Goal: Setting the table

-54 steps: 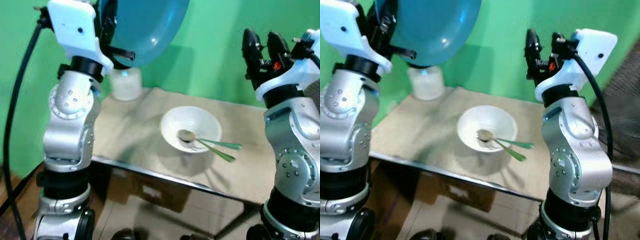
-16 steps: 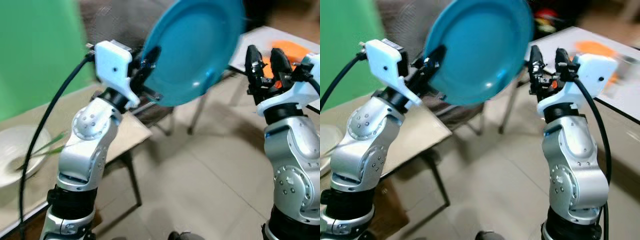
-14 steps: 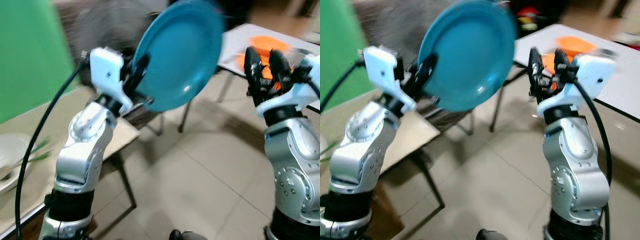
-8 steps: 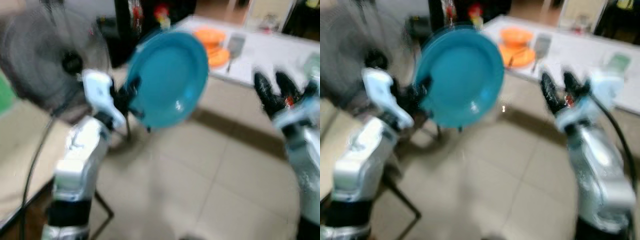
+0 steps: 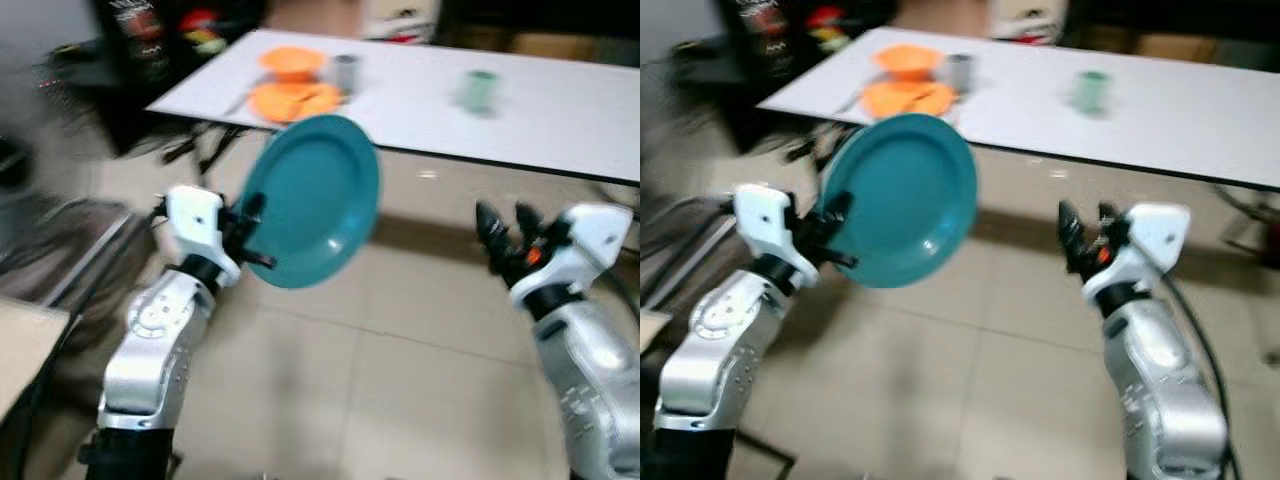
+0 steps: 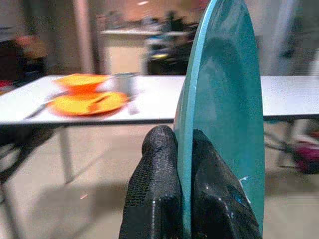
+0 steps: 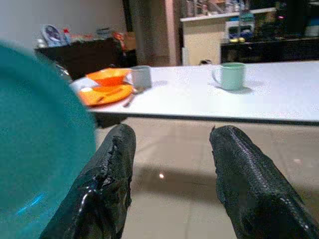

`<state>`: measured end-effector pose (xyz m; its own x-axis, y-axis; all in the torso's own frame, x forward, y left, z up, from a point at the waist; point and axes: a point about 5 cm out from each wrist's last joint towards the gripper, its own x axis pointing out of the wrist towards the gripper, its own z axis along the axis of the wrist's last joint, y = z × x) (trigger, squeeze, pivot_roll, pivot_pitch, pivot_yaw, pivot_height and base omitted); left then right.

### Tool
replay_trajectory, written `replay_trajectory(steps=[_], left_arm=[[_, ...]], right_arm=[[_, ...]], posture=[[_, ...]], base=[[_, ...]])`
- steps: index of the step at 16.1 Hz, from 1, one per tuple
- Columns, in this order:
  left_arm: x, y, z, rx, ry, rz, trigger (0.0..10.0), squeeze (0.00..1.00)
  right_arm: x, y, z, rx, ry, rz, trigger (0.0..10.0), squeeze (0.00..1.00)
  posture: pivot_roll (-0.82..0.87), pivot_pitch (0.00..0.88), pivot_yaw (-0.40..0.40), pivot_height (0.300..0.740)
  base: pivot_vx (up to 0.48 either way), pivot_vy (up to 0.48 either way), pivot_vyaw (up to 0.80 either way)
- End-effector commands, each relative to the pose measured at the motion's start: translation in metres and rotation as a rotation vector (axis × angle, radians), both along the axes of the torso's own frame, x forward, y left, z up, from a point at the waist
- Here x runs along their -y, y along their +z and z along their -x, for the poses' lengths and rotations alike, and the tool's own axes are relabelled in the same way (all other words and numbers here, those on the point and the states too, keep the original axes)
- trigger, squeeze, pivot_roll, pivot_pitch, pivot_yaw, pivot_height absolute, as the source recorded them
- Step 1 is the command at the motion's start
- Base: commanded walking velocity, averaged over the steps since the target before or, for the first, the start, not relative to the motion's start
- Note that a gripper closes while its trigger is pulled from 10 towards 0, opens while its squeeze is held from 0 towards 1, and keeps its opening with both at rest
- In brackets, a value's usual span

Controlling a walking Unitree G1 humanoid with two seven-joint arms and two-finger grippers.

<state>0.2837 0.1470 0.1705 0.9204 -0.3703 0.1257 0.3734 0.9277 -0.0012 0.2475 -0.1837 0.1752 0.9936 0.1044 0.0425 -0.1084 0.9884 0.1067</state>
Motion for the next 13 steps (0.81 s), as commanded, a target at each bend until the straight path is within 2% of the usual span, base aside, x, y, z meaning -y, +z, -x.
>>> replay_trajectory(steps=[1,3,5,6,9,13], left_arm=[[-0.004,0.001,-0.001,0.017,-0.001,-0.015,10.0,0.00],[-0.004,0.000,-0.002,0.005,-0.012,0.000,10.0,0.00],[-0.001,0.000,-0.001,0.015,-0.031,-0.002,10.0,0.00],[0.001,-0.001,0.000,0.021,-0.028,-0.005,10.0,0.00],[0.001,-0.004,0.000,0.016,-0.015,-0.027,10.0,0.00],[0.006,-0.006,-0.002,0.010,-0.028,-0.038,10.0,0.00]], right_arm=[[-0.003,-0.001,0.000,0.009,0.036,-0.001,10.0,0.00],[0.001,-0.004,0.000,-0.002,0.050,-0.016,10.0,0.00],[-0.002,-0.002,0.000,-0.004,0.075,-0.005,10.0,0.00],[-0.011,-0.002,0.000,-0.008,0.099,-0.001,10.0,0.00],[-0.021,-0.007,0.000,-0.027,0.098,-0.017,10.0,0.00],[-0.020,-0.008,0.002,-0.025,0.064,-0.010,10.0,0.00]], posture=[[0.05,0.000,-0.011,0.740],[0.05,0.000,-0.012,0.740],[0.05,0.000,-0.010,0.740],[0.05,0.000,-0.012,0.740],[0.05,0.000,-0.012,0.740],[0.04,0.000,0.002,0.740]], base=[[0.000,0.000,-0.80],[0.000,0.000,-0.80],[0.000,0.000,0.00],[0.000,0.000,0.00],[0.277,0.000,-0.16],[0.351,0.000,-0.77]])
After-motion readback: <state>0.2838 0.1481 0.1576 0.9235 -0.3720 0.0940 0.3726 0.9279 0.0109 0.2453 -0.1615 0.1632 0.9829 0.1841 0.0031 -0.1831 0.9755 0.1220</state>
